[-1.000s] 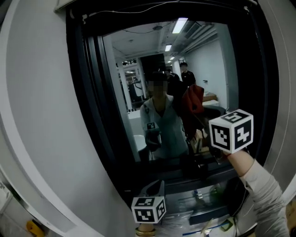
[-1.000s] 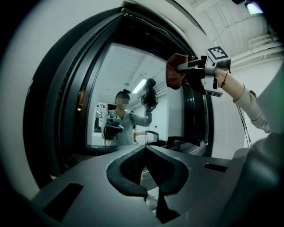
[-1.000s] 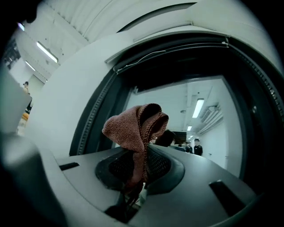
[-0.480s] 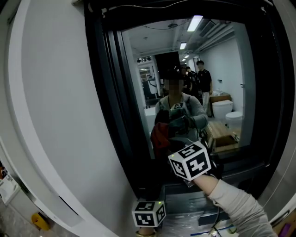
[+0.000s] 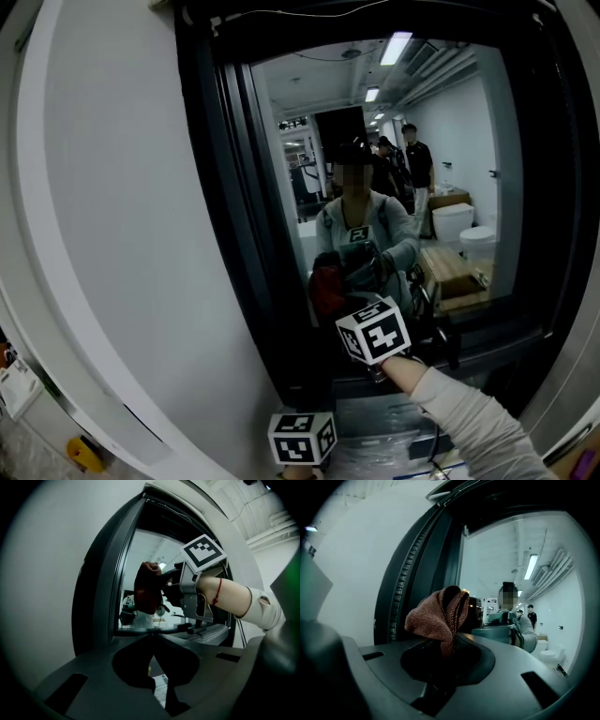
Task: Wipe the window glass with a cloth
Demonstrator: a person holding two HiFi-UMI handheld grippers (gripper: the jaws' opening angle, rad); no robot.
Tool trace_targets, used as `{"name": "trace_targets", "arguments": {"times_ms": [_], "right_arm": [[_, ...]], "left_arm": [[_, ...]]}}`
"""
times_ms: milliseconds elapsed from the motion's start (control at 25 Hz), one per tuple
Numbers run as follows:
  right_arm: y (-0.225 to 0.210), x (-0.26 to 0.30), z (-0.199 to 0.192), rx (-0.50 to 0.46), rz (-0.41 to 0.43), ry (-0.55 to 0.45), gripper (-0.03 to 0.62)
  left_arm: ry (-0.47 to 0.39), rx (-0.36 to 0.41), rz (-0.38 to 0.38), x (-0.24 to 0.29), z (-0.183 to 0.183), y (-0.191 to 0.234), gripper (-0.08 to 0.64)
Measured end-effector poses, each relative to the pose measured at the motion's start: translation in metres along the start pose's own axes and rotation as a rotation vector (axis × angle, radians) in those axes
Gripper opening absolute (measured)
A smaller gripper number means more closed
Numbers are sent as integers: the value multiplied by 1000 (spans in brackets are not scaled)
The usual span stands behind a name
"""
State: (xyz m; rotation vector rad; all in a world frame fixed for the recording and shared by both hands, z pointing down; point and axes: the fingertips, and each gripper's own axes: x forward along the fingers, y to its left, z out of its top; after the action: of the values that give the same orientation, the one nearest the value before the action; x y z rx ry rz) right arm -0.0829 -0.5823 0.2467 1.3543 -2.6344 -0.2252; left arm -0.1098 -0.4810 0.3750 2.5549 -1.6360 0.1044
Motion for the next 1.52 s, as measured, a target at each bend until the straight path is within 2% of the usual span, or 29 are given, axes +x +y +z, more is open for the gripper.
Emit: {"name": "trace_targets", "arguments": {"times_ms": [320, 1040, 1320, 1520], "right_arm": [[-43, -36, 1, 12, -63, 12, 55], [-207, -178, -39, 93, -357, 11, 55], [-257, -221, -59, 115, -443, 22, 55], [-288, -250, -71, 116, -491, 36, 55]], "left_arm": [[2, 7, -66, 15, 0, -26, 5], [10, 53, -298, 69, 4, -157, 5], [16, 71, -348, 82, 3, -193, 5], [26, 76, -353, 89, 0, -208, 5]]}}
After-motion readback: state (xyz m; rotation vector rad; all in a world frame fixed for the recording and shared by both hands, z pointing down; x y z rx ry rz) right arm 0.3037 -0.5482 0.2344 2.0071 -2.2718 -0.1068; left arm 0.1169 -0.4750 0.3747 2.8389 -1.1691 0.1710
